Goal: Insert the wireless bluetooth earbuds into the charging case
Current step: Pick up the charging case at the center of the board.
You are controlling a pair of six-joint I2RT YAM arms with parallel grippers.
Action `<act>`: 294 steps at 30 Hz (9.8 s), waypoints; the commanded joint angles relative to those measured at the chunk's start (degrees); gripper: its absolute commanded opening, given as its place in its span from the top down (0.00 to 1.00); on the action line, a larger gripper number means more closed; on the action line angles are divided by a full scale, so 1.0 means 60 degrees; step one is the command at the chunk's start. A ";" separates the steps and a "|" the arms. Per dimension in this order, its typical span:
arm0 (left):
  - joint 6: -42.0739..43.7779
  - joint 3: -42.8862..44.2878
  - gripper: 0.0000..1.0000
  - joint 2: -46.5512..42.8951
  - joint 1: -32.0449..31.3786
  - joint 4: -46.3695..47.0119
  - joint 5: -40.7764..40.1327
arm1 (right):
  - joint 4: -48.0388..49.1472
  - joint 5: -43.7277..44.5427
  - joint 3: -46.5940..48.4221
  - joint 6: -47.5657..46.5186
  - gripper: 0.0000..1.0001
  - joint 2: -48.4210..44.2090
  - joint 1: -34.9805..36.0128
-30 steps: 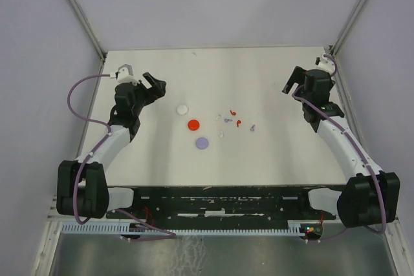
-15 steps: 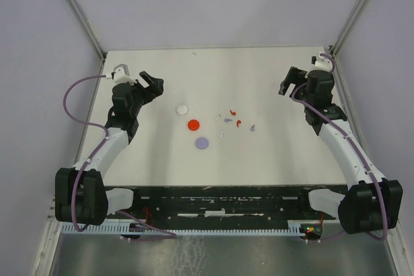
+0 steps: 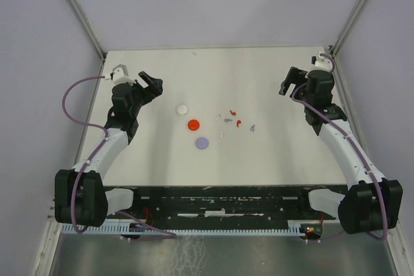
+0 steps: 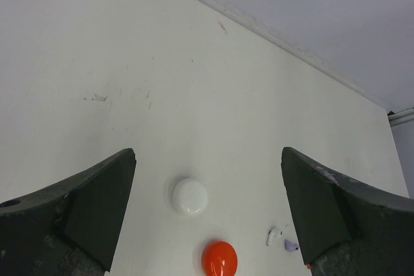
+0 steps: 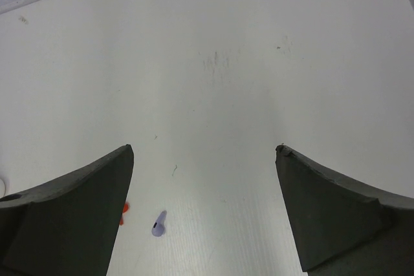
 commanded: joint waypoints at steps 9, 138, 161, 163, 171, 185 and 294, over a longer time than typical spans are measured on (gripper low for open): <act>-0.0158 0.0246 0.00 -0.0355 0.0030 -0.0034 -0.0143 | 0.0142 0.0098 0.0073 -0.0159 0.01 -0.0016 -0.0016; -0.0445 -0.0723 0.07 -0.1738 0.0061 -0.2125 -0.0895 | -0.1028 -0.0767 1.0089 -0.3205 0.78 1.1763 0.7031; -0.1256 0.0735 0.14 0.2538 -0.1030 0.1819 0.5693 | 0.0065 -0.5684 0.3824 -0.4019 0.84 0.5306 0.4552; -0.1406 0.0846 0.14 0.2818 -0.1304 0.2040 0.5752 | -0.0086 -0.5809 0.3818 -0.4008 0.84 0.5302 0.4541; -0.1609 0.1189 0.21 0.3512 -0.1928 0.2334 0.5885 | -0.0096 -0.6221 0.3562 -0.3937 0.84 0.5227 0.4542; -0.2069 0.1190 0.30 0.3796 -0.2335 0.2726 0.6265 | -0.0063 -0.6163 0.3703 -0.4027 0.84 0.5476 0.4544; -0.5751 0.0580 0.97 0.4491 -0.2317 0.4976 0.7438 | -0.0985 -0.3405 0.4395 -0.2796 0.37 0.5479 0.5137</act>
